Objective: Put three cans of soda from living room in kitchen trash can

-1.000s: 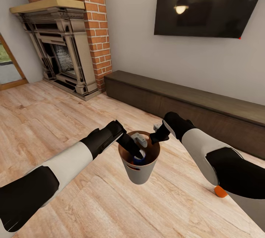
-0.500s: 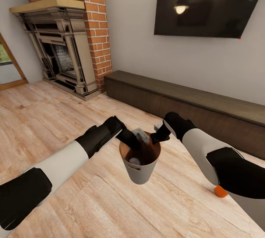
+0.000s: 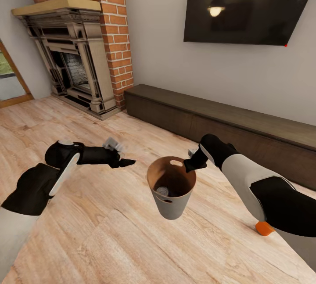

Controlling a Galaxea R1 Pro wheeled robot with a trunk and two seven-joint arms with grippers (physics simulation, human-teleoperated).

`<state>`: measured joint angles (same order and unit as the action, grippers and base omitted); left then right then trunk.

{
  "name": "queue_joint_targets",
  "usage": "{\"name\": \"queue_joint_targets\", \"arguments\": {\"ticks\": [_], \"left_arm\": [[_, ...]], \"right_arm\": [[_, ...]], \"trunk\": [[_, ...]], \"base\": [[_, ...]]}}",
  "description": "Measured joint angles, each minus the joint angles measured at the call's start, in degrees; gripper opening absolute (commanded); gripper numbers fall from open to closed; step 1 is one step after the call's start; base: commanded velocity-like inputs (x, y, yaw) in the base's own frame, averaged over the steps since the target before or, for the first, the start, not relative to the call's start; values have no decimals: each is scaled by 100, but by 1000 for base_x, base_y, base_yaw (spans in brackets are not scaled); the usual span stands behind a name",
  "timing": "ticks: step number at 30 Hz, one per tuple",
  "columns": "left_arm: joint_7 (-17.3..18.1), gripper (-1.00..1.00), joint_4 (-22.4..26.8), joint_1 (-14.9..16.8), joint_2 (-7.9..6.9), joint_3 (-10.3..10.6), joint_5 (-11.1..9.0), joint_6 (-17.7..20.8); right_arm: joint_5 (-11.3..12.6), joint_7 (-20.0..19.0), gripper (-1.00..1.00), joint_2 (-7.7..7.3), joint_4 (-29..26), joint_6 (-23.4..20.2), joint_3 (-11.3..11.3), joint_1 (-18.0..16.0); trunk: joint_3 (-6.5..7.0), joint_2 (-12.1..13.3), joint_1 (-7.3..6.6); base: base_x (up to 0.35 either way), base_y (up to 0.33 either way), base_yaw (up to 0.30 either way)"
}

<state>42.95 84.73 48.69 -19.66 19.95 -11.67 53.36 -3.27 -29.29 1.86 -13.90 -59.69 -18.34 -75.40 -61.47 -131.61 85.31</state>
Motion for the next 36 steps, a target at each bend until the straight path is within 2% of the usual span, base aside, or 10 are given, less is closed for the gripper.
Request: {"name": "queue_joint_targets", "arguments": {"ticks": [1, 2, 5, 8, 9, 10, 17, 23, 27, 36], "left_arm": [[-184, 100, 31, -554, -41, -710, 24, -554], [-366, 100, 20, -987, -50, -1222, 20, -965], [-716, 100, -138, -1608, -52, -1735, 11, -1699], [-1406, 100, -749, -2362, -20, -2091, 23, -2950], [-1567, 100, -891, -2471, 14, -2128, 18, -3161], [-1987, 100, -1263, -2643, 198, -2190, 28, -3695], [-2548, 100, -1898, -2840, 781, -2214, 32, -4543], [-2597, 100, -1961, -2956, 856, -2214, 18, -4658], [-2603, 100, -1971, -2993, 864, -2210, 14, -4674], [-2620, 100, -1977, -3066, 870, -2207, 20, -4704]], "right_arm": [[105, -7, -100, -129, -29, -23, 39, 13], [108, -2, -100, -228, -48, -15, 65, 20], [-160, 18, -100, -359, -55, 31, -21, 32], [-78, 12, -100, -493, -62, 13, 3, 117], [-25, 8, -100, -507, -56, -4, -3, 163], [16, 5, -100, -540, -92, 15, 83, 319], [-20, 2, -100, -691, -84, 296, 51, 962], [91, -6, -100, -723, -89, 806, 105, 1373], [11, -3, -100, -730, -87, 1155, 75, 1593], [66, 7, -100, -683, -303, 1469, 71, 1833]], "trunk": [[0, 0, 0], [0, 0, 0], [0, 0, 0], [-1, 0, 1], [-1, 0, 1], [0, 0, 0], [0, 1, 1], [0, 0, 1], [0, 0, 0], [1, 0, 0]], "base": [[0, 0, 0], [0, 0, 0], [0, 0, 0], [0, 0, 0], [0, 0, 0], [0, 0, 0], [0, 0, 0], [0, 0, 0], [0, -45, 0], [0, -232, 0]]}}
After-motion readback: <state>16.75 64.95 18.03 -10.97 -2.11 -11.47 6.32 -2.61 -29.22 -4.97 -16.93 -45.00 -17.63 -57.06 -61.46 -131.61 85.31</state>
